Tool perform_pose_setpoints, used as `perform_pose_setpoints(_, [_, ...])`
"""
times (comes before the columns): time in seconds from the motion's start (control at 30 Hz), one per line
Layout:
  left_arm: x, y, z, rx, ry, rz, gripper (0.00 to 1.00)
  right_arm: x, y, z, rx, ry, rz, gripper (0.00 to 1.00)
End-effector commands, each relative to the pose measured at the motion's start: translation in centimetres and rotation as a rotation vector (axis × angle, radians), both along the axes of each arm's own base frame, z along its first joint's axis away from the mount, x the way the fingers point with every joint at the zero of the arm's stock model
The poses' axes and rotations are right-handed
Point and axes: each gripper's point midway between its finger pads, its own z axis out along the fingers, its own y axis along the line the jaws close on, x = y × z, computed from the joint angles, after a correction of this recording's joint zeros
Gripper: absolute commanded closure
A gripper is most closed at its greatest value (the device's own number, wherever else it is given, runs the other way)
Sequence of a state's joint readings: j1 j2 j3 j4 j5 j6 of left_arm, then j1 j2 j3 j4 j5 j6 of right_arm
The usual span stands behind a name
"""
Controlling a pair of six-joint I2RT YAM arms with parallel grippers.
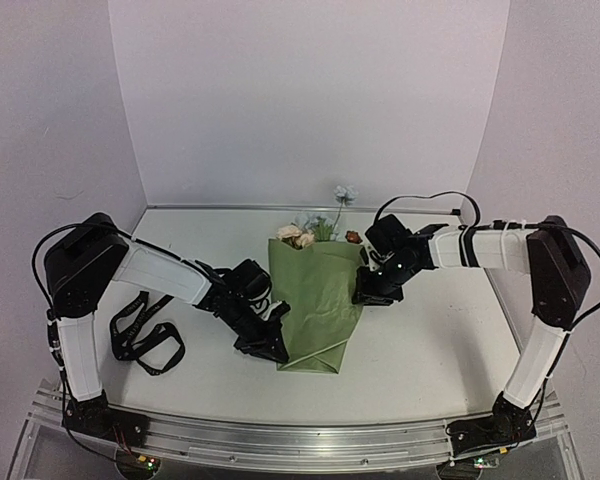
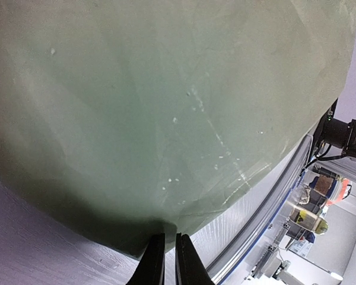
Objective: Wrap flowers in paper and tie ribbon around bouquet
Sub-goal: Press the fold line of the folded bouquet.
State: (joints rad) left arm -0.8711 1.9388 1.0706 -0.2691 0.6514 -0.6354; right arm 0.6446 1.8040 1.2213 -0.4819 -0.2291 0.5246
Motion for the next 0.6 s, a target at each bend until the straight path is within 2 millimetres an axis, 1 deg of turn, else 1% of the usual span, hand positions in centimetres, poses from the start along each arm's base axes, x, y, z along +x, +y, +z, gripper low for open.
perform_pose_setpoints(0.0, [-0.1, 0.0, -0.6, 0.011, -0.002, 0.011, 0.91, -0.7, 0.9, 4.8, 0.075, -0.045, -0.008, 0.59])
perform_pose_setpoints(0.07, [-0.1, 0.0, -0.8, 0.014, 0.004, 0.012, 0.91, -1.6, 1.2, 5.7, 0.111, -0.036, -0.011, 0.55])
perform_pose_setpoints(0.13, [0.0, -0.1, -0.7, 0.01, 0.002, 0.015, 0.91, -2.7, 1.7, 6.4, 0.156, -0.017, -0.024, 0.55])
perform_pose_setpoints(0.2, [0.0, -0.1, -0.6, 0.008, -0.001, 0.017, 0.91, -3.7, 2.5, 7.0, 0.205, -0.01, -0.029, 0.56])
perform_pose_setpoints(0.23, [0.0, -0.1, -0.6, 0.007, -0.002, 0.017, 0.91, -4.4, 2.9, 6.9, 0.22, -0.001, -0.022, 0.58])
perform_pose_setpoints(0.3, [0.0, -0.1, -0.5, 0.004, -0.002, 0.018, 0.91, -5.4, 4.4, 6.9, 0.28, 0.02, -0.017, 0.6])
perform_pose_setpoints(0.37, [0.0, -0.1, -0.4, 0.0, -0.004, 0.018, 0.91, -6.4, 6.2, 6.5, 0.336, 0.064, -0.003, 0.64])
perform_pose_setpoints(0.47, [0.0, -0.2, -0.2, -0.006, -0.005, 0.018, 0.91, -7.1, 8.8, 5.6, 0.384, 0.107, 0.022, 0.68])
perform_pose_setpoints(0.57, [0.0, -0.1, -0.2, -0.009, -0.007, 0.019, 0.91, -7.0, 10.9, 4.2, 0.432, 0.148, 0.022, 0.72])
